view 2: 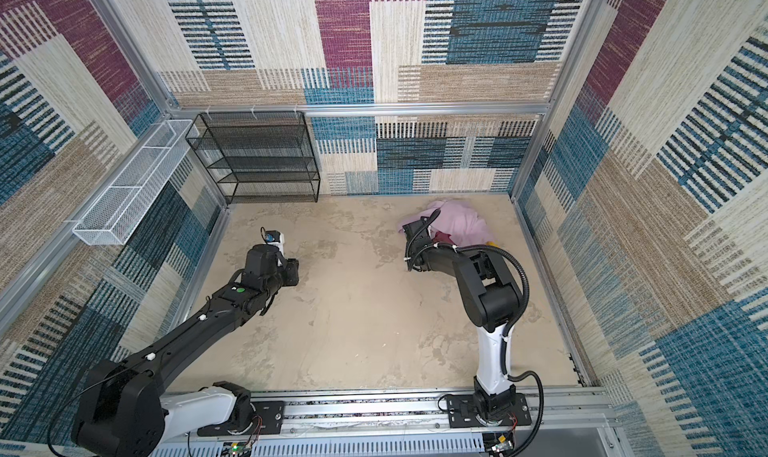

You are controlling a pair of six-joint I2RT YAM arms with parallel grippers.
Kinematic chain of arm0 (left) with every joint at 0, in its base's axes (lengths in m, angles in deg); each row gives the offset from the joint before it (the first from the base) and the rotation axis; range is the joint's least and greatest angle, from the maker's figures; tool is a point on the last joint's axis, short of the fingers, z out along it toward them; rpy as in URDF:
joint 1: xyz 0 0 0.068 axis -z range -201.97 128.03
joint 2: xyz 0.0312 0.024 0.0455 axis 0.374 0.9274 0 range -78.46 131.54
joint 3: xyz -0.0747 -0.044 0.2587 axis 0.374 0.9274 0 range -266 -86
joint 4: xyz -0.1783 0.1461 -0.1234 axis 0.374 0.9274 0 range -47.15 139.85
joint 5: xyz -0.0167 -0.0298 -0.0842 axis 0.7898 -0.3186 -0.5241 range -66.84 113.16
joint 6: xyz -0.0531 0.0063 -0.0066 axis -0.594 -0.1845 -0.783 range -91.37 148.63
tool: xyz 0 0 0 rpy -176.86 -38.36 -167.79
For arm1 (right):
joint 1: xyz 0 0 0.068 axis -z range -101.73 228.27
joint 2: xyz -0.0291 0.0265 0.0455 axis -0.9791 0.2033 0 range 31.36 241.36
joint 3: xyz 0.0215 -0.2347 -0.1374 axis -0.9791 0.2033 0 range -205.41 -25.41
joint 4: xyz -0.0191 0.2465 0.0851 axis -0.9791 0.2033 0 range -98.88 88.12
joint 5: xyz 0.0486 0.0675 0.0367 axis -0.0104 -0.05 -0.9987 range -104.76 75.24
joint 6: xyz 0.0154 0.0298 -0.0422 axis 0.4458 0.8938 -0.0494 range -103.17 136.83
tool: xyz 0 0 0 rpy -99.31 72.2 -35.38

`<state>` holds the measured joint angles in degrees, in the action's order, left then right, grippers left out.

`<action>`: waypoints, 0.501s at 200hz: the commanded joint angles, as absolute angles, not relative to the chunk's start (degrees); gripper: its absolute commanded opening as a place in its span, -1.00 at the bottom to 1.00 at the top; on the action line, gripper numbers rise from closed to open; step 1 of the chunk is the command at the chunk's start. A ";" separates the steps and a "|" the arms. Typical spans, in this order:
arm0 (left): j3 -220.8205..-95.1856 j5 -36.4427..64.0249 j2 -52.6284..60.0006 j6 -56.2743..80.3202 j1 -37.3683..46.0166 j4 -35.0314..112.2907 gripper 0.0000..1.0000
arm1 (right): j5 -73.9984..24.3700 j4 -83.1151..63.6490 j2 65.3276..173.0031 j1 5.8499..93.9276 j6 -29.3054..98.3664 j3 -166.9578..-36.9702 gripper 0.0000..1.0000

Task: Pick out a specific cloth from the pile
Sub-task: 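Lower the right gripper onto the yellow T-shirt under the lilac shirt and grasp it, then lift the yellow T-shirt with the right gripper, pulling it out of the pile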

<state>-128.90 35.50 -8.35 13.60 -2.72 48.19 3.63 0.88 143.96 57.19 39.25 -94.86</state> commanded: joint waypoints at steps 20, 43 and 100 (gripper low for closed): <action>-129.51 36.31 -8.71 15.45 -2.78 47.74 -0.04 | 2.19 0.58 136.40 57.25 38.92 -95.45 -1.00; -130.80 36.25 -8.60 15.71 -2.78 48.98 -0.04 | 1.58 2.38 132.53 57.48 37.62 -97.75 -1.00; -135.72 35.56 -7.53 15.89 -2.80 52.75 -0.04 | -3.94 4.95 124.97 62.90 35.31 -102.34 -1.00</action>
